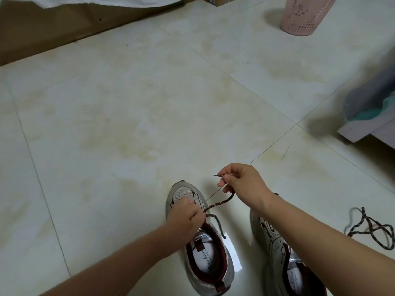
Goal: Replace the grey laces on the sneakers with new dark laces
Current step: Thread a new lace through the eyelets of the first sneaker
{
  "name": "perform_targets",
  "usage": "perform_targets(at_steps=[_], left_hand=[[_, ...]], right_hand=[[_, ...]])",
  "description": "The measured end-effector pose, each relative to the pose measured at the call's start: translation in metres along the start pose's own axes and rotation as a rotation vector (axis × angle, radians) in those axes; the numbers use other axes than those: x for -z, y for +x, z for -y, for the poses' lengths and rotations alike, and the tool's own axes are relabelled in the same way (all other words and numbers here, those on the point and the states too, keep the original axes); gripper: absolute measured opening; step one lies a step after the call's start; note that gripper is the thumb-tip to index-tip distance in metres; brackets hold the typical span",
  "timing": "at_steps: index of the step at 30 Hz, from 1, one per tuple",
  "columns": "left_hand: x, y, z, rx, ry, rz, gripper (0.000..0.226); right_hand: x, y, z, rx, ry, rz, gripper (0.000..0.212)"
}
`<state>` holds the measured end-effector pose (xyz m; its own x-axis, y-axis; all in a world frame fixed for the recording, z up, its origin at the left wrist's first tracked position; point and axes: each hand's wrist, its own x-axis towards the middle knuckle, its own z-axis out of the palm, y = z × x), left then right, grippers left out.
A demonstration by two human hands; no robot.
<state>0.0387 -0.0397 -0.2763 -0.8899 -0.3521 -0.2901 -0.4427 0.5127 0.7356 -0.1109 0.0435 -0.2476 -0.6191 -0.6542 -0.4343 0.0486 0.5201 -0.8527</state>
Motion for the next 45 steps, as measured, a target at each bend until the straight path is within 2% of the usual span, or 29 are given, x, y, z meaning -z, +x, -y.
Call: perform_targets(at_steps=[2, 4, 6, 9, 11, 14, 16, 18, 20, 22, 25, 30, 34, 38, 45], left_hand=[[0.014, -0.009, -0.007, 0.133, -0.317, 0.03, 0.036], [0.031, -0.016, -0.006, 0.26, -0.529, -0.055, 0.031], [0.042, -0.021, 0.005, 0.357, -0.611, -0.202, 0.032], [0.049, -0.024, 0.023, 0.618, -0.826, -0.431, 0.036], [0.049, -0.024, 0.034, 0.754, -0.845, -0.51, 0.027], [0.04, -0.023, 0.048, 0.856, -0.682, -0.578, 0.021], [0.034, -0.024, 0.044, 0.759, -0.395, -0.579, 0.021], [0.026, -0.028, 0.028, 0.539, -0.079, -0.494, 0.012], [0.013, -0.032, 0.007, 0.393, 0.063, -0.334, 0.03], [-0.002, -0.033, -0.012, 0.353, 0.059, -0.208, 0.041], [-0.016, -0.028, -0.02, 0.394, -0.076, -0.168, 0.048], [-0.022, -0.019, -0.016, 0.523, -0.313, -0.113, 0.033], [-0.022, -0.021, -0.017, 0.585, -0.528, -0.118, 0.012], [-0.02, -0.025, -0.015, 0.624, -0.628, -0.105, 0.022], [-0.014, -0.027, -0.018, 0.615, -0.655, -0.09, 0.017]], right_hand=[[0.002, 0.0, -0.005, -0.004, -0.011, -0.001, 0.029], [0.004, -0.001, -0.01, 0.009, -0.049, -0.004, 0.027], [0.005, -0.004, -0.014, 0.047, -0.144, 0.004, 0.025], [0.004, -0.015, -0.019, 0.188, -0.455, 0.058, 0.018], [0.001, -0.023, -0.023, 0.315, -0.666, 0.113, 0.014], [-0.006, -0.031, -0.029, 0.418, -0.767, 0.176, 0.017], [-0.008, -0.034, -0.032, 0.443, -0.797, 0.201, 0.018], [-0.009, -0.035, -0.035, 0.453, -0.824, 0.215, 0.019], [-0.009, -0.035, -0.037, 0.463, -0.841, 0.213, 0.02], [-0.01, -0.035, -0.038, 0.48, -0.856, 0.211, 0.021], [-0.011, -0.037, -0.04, 0.503, -0.867, 0.201, 0.021], [-0.011, -0.038, -0.044, 0.501, -0.811, 0.213, 0.019], [-0.014, -0.039, -0.044, 0.502, -0.833, 0.232, 0.021], [-0.018, -0.04, -0.042, 0.479, -0.903, 0.206, 0.026], [-0.024, -0.038, -0.038, 0.536, -0.972, 0.196, 0.024]])
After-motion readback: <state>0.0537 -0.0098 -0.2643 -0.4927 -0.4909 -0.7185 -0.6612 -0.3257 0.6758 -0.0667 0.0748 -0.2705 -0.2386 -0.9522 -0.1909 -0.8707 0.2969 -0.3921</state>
